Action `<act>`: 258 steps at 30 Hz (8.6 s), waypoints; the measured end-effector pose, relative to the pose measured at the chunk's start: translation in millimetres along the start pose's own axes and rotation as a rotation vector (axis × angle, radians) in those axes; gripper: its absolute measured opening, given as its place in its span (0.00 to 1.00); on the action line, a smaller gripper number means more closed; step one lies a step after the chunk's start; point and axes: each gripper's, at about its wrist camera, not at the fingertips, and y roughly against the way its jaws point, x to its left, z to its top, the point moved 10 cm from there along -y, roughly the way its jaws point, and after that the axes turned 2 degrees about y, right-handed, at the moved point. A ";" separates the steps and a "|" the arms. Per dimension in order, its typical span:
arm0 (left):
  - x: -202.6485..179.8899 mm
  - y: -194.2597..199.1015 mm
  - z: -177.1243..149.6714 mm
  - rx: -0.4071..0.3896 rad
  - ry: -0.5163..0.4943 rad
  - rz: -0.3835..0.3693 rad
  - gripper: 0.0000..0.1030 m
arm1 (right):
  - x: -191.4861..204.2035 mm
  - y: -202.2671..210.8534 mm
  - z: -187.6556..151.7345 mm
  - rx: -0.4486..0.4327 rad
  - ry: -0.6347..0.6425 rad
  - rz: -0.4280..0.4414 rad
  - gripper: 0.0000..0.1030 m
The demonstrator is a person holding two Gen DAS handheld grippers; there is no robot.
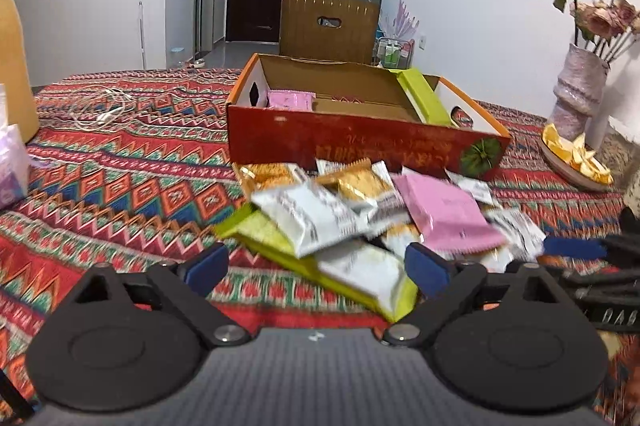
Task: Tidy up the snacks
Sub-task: 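Grasp a white packet with the left tool while the right grasps a white-and-gold packet, then lift both held packets and carry them toward the open cardboard box, then lower both packets into the box and open both tools, then withdraw both tools from the box toward the remaining snacks, then move both open tools down over the snack pile toward the packets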
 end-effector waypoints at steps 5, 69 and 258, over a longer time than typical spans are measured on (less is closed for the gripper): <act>3.1 -29.2 15.0 0.013 0.005 0.006 0.80 | 0.1 -25.4 1.2 0.031 -0.011 0.029 0.62; -13.1 169.7 -49.7 -0.154 -0.026 -0.066 0.38 | 64.8 150.6 -41.8 -0.111 0.050 -0.037 0.38; -6.5 151.8 -87.3 -0.073 -0.016 -0.040 1.00 | 20.6 155.8 -82.4 -0.081 -0.026 -0.134 0.88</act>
